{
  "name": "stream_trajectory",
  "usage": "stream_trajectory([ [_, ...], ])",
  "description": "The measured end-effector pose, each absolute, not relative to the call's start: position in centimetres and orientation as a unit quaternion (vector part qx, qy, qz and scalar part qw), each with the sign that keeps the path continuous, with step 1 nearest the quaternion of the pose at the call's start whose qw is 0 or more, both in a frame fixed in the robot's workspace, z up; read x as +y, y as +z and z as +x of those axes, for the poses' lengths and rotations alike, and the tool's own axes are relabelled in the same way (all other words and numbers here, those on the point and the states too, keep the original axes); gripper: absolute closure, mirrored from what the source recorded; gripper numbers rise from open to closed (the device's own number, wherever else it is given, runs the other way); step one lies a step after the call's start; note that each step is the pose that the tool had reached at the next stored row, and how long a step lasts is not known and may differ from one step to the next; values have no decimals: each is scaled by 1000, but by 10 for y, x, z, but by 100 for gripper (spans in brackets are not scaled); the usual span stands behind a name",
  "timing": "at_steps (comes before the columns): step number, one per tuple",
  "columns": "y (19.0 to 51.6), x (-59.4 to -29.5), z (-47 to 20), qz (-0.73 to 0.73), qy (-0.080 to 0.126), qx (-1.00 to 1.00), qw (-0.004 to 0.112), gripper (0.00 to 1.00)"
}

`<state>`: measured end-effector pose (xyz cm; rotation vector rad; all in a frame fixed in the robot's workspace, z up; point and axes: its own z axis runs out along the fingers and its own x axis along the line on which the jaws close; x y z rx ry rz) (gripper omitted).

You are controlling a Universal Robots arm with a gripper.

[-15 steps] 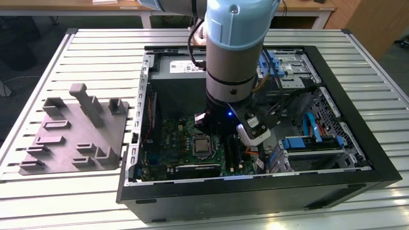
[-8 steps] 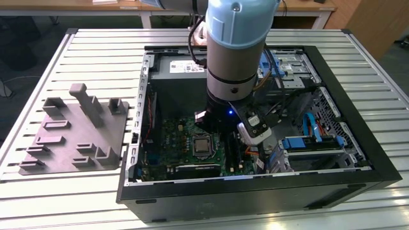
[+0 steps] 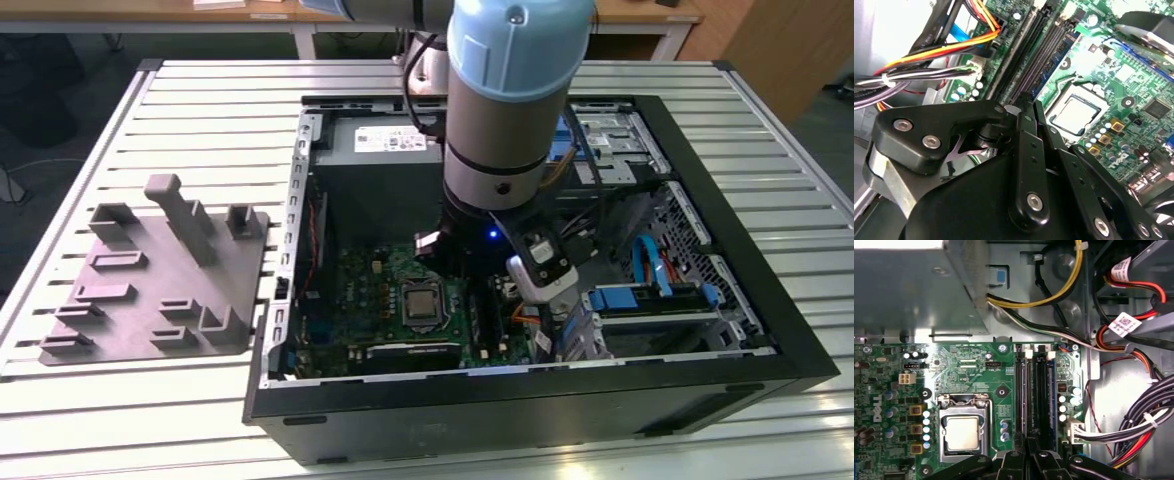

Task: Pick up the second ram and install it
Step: 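Insert the second ram into the second slot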

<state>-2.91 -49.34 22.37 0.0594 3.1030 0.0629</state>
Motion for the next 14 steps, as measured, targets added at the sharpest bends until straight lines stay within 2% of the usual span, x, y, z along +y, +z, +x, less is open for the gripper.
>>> stream_trajectory([
  [14,219,-493,-26,19,20,999,18,86],
])
